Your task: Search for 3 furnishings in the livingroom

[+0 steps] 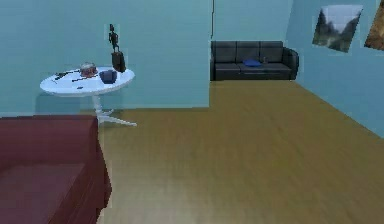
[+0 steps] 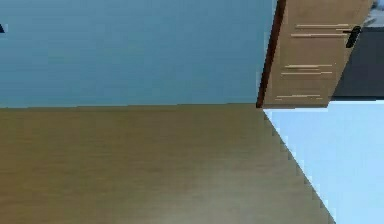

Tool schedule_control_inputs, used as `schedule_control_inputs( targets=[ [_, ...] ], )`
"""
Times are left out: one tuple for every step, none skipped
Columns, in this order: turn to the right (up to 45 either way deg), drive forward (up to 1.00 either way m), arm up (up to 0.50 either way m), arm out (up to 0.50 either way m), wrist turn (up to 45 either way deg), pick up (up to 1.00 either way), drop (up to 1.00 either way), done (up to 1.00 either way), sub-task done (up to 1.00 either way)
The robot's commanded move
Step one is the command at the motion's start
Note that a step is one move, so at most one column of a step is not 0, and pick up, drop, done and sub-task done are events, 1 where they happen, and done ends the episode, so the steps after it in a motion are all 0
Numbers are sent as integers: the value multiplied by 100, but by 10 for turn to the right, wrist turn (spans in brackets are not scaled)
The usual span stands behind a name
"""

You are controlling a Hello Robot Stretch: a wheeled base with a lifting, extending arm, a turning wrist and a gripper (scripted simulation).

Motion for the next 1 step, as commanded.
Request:
schedule_control_inputs(
  targets=[
    [0,100,0,0,0,0,0,0,0]
  ],
)
